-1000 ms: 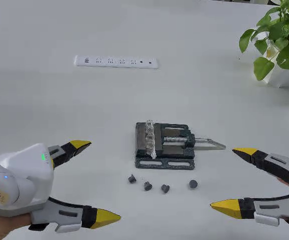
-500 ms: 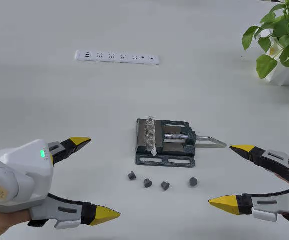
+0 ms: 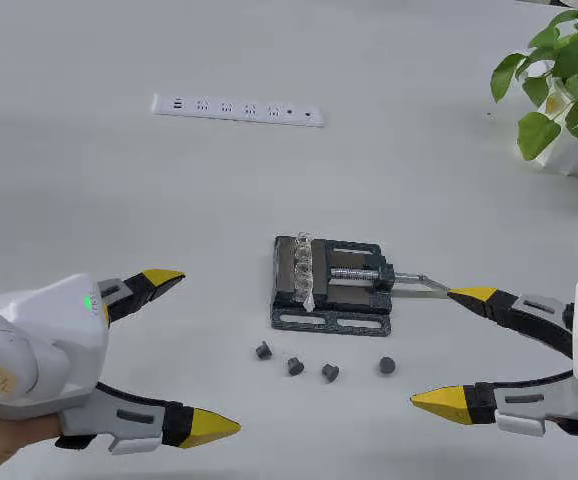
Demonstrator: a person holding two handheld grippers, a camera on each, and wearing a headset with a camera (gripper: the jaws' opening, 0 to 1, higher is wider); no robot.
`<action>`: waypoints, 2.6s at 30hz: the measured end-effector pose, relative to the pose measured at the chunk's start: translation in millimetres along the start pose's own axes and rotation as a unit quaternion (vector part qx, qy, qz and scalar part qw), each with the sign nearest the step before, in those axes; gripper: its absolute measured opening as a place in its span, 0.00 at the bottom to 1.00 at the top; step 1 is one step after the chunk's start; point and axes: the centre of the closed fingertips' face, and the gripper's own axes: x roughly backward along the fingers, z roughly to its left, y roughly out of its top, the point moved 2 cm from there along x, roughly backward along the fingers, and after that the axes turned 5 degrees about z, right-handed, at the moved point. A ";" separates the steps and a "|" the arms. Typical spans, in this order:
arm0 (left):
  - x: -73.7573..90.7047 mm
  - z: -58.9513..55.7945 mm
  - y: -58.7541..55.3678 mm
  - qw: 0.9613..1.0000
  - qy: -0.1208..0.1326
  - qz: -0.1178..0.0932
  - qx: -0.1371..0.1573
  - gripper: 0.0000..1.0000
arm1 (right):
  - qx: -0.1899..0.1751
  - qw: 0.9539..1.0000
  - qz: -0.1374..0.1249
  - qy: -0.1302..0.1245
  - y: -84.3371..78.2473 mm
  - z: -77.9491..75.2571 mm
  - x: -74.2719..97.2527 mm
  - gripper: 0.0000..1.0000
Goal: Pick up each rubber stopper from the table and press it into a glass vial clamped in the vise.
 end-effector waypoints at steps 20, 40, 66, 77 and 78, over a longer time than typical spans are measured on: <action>-0.1 1.7 -3.4 1.000 0.001 -0.004 0.003 0.99 | 0.052 0.993 0.092 0.047 -4.9 9.0 -23.9 0.49; -1.1 4.3 -4.3 1.000 0.005 -0.014 0.013 0.99 | 0.140 0.962 0.225 0.073 -34.0 2.7 -50.5 0.20; -4.8 4.7 -9.0 0.999 0.007 -0.022 0.030 0.99 | 0.206 0.932 0.287 0.085 -53.0 1.5 -66.4 0.12; -6.7 5.0 -7.3 0.999 0.003 -0.025 0.034 0.99 | 0.217 0.926 0.295 0.087 -54.3 -0.9 -68.8 0.10; -6.8 5.0 -7.3 0.999 0.003 -0.025 0.033 0.99 | 0.217 0.926 0.295 0.087 -54.5 -1.2 -68.8 0.10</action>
